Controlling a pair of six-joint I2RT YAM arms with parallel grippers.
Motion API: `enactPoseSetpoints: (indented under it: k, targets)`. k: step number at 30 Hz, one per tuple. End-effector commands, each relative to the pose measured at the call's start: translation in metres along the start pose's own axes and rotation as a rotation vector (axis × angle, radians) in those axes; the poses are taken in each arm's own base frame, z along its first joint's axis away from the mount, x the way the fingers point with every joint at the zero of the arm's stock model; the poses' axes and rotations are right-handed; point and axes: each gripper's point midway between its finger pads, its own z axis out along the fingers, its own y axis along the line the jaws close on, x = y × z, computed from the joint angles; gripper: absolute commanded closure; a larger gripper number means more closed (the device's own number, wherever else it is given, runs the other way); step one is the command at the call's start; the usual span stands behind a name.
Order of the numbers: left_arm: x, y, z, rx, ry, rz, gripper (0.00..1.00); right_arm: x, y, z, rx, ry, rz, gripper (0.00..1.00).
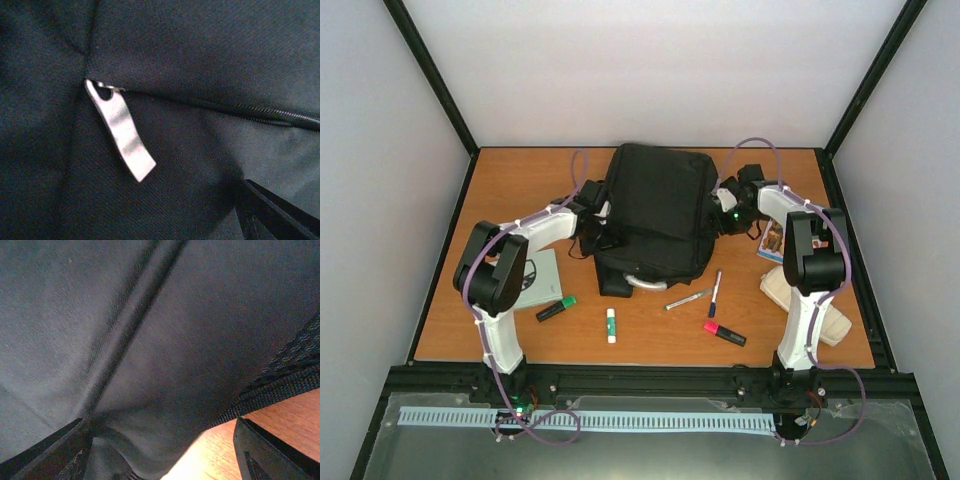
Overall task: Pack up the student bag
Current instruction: Adjust the student bag at the center of the board.
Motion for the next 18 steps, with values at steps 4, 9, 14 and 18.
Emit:
enactPoseSetpoints:
  k: [4, 9, 14, 18]
  targets:
    - [-0.021, -0.007, -0.039, -0.068, -0.113, 0.071, 0.09, -0.034, 0.008, -0.055, 0.077, -0.114, -0.048, 0.18]
    - [-0.038, 0.0, -0.072, -0.093, -0.181, 0.042, 0.02, -0.038, -0.004, -0.1, 0.197, -0.168, -0.049, 0.12]
    - [-0.037, 0.026, -0.104, -0.107, -0.228, -0.049, 0.01, -0.035, 0.021, -0.114, 0.119, -0.205, -0.09, 0.12]
    - [-0.029, 0.055, -0.13, -0.135, -0.281, -0.142, 0.0, -0.037, 0.055, -0.115, 0.023, -0.219, -0.168, 0.13]
